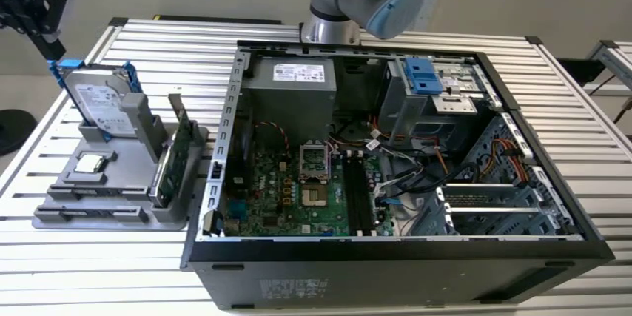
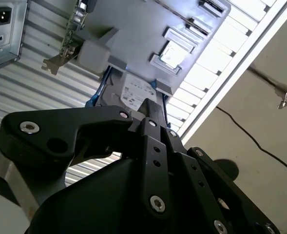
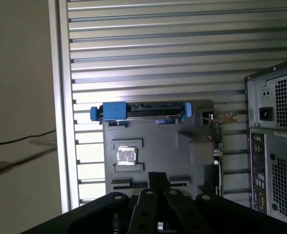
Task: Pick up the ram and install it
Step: 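Reach for the ram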
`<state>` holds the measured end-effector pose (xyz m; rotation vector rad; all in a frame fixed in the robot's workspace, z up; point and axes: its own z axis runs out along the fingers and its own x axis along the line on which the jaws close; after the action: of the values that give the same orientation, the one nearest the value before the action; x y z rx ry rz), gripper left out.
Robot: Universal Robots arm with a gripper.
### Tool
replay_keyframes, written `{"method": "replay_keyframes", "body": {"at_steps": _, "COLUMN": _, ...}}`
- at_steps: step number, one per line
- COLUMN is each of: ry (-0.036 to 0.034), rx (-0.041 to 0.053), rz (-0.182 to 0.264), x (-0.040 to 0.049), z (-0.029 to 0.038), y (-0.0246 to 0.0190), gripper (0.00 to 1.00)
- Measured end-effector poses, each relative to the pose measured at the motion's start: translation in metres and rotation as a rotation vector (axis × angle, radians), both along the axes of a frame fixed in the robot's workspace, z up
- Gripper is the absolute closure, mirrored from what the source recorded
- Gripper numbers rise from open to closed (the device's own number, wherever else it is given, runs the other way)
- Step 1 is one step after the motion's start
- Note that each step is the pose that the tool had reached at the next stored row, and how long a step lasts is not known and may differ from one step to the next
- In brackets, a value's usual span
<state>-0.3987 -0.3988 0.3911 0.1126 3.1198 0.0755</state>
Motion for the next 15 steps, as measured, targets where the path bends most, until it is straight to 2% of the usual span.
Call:
{"method": "replay_keyframes", "body": {"at_steps": 4, "ry": 0.0000, "rx": 0.0000, "rz": 0.013, "x": -0.0001, "z": 0.0000, "y": 0.0001, "gripper": 1.00}}
{"method": "replay_keyframes", "body": {"at_steps": 8, "ry": -0.0003, "rx": 0.0001, "rz": 0.056, "x": -0.0002, "z": -0.0001, "y": 0.0001, "gripper": 1.00}}
{"method": "replay_keyframes", "body": {"at_steps": 15, "ry": 0.0000, "rx": 0.0000, "rz": 0.058, "x": -0.0001, "z": 0.0000, "y": -0.0001, "gripper": 1.00}}
